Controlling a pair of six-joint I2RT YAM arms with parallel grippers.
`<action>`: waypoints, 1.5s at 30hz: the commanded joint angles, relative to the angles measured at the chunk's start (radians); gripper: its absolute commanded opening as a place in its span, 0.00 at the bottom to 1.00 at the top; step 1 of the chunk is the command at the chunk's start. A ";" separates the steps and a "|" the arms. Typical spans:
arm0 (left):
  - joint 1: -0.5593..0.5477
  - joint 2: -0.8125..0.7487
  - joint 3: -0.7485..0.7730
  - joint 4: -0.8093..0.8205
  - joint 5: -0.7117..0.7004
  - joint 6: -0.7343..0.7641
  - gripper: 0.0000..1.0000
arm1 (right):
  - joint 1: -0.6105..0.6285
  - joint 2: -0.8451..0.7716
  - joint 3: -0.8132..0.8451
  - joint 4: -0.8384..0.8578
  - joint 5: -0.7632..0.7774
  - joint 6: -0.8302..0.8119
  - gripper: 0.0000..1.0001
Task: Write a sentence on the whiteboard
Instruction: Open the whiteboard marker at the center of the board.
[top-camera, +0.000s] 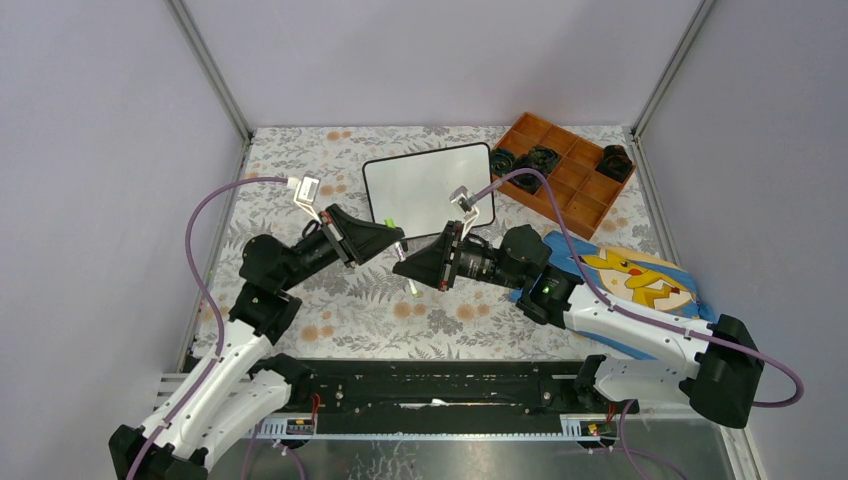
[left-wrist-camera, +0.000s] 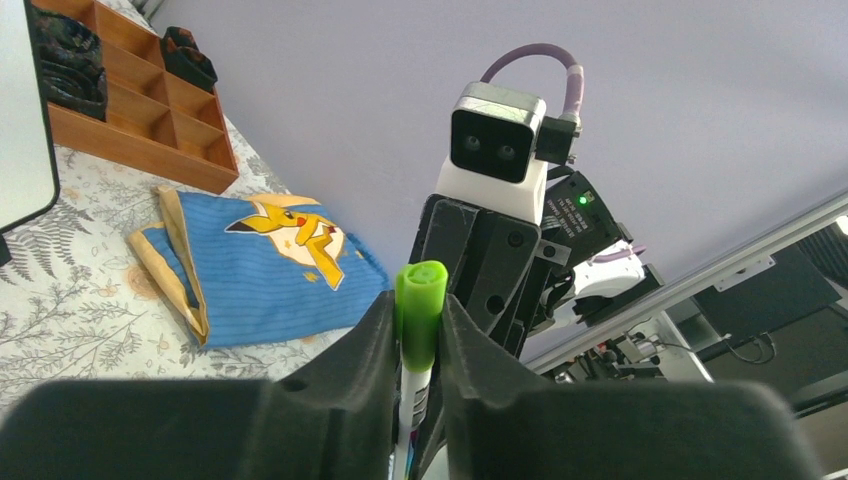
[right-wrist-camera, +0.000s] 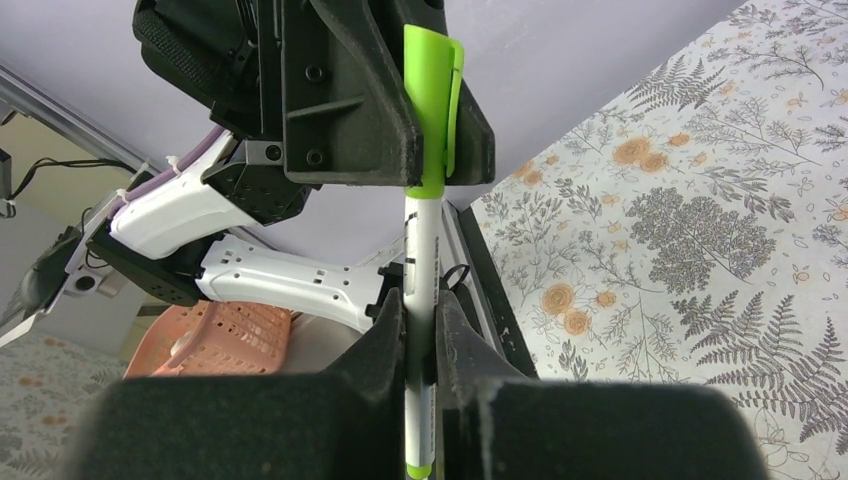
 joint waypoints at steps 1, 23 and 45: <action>-0.015 -0.008 0.021 0.041 0.015 0.014 0.10 | 0.006 -0.012 0.018 0.027 -0.015 -0.006 0.00; -0.017 -0.050 0.015 0.016 0.011 0.020 0.00 | 0.006 0.011 0.055 0.135 0.056 0.106 0.53; -0.018 -0.054 0.139 -0.084 -0.101 0.081 0.00 | 0.006 -0.045 -0.056 0.083 0.032 0.077 0.00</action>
